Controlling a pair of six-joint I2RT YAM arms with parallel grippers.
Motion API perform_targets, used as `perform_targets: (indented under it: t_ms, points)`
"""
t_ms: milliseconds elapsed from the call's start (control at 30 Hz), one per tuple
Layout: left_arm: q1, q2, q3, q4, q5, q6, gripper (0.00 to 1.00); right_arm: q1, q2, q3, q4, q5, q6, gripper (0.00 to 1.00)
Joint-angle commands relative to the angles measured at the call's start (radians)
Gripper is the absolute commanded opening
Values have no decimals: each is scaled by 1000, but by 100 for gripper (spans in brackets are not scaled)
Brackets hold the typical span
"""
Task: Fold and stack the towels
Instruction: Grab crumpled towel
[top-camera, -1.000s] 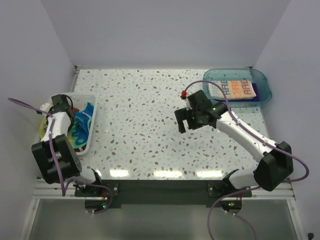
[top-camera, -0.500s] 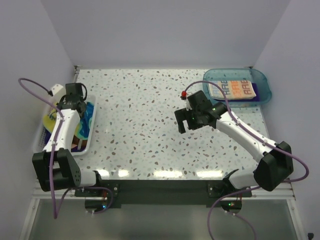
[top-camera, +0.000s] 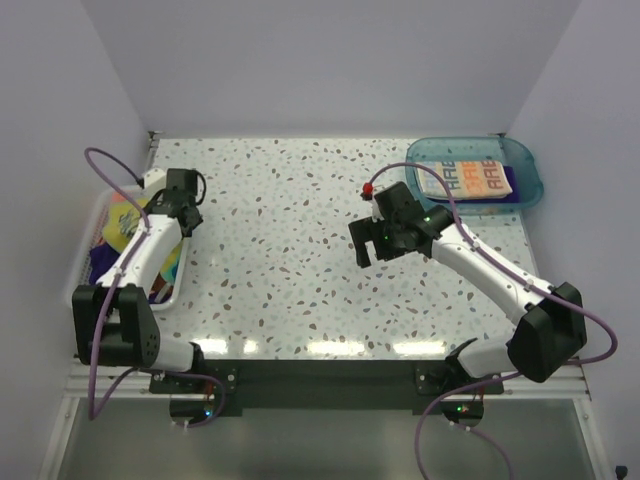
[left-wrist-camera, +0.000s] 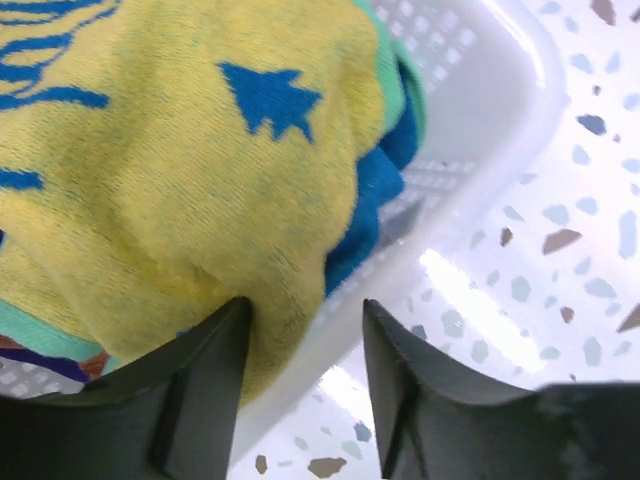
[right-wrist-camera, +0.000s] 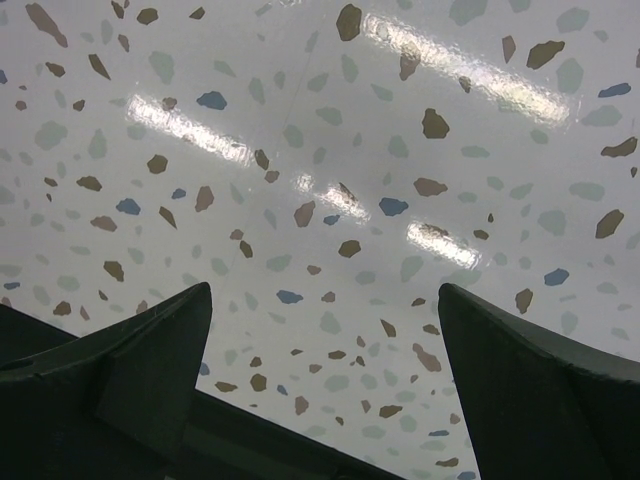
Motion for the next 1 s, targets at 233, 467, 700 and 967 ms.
perform_targets:
  t_ms: [233,467,700,967]
  points:
    - [-28,-146,97,10,-118,9,82,1,-9,5,8,-35,-5,98]
    - [169,-137,96,-30,-91,5,91,1,-9,6,-7,-42,-13,98]
    - [279,-70,66,28,-5,17,91,1,-12,7,-23,-37,-20,99]
    - [290,-15,37,67,24,8,71,1,-11,-17,-13,-35,-14,99]
